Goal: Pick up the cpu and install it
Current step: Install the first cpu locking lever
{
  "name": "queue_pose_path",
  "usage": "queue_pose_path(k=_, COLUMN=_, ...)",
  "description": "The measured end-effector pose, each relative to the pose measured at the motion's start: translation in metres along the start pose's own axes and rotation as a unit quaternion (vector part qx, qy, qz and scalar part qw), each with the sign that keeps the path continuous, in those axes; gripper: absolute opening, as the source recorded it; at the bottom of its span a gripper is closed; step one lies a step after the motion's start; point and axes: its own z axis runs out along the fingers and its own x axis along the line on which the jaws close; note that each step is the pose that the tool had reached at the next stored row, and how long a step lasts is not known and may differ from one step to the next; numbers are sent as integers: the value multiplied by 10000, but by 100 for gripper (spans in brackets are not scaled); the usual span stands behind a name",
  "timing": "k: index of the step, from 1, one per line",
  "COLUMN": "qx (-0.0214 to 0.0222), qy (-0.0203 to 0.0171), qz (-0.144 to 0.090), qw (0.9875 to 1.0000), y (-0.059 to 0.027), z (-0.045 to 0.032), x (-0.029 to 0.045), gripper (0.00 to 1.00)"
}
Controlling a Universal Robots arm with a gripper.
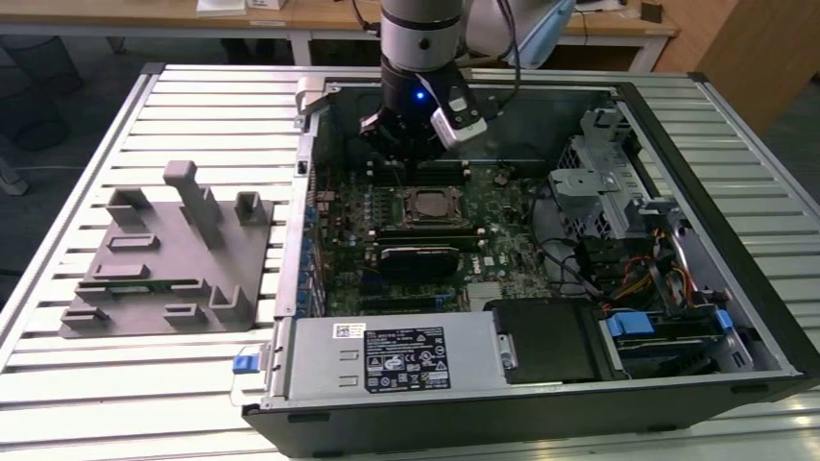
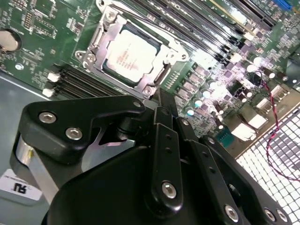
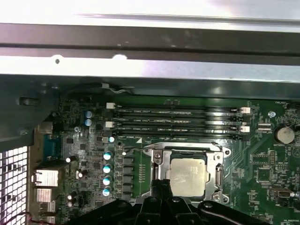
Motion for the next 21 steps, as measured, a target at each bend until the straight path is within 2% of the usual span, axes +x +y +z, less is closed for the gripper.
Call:
queue_pose_path(k=14, qx=0, qy=0, qz=0, qw=10000, y=29, z=4, x=216, gripper=11)
queue_pose_path(k=18, qx=0, qy=0, qz=-1, qw=10000, y=70, z=5, x=287, gripper=11)
queue_pose_path(k=21, qx=0, qy=0, qz=0, qw=10000, y=131, z=7, x=314, gripper=11)
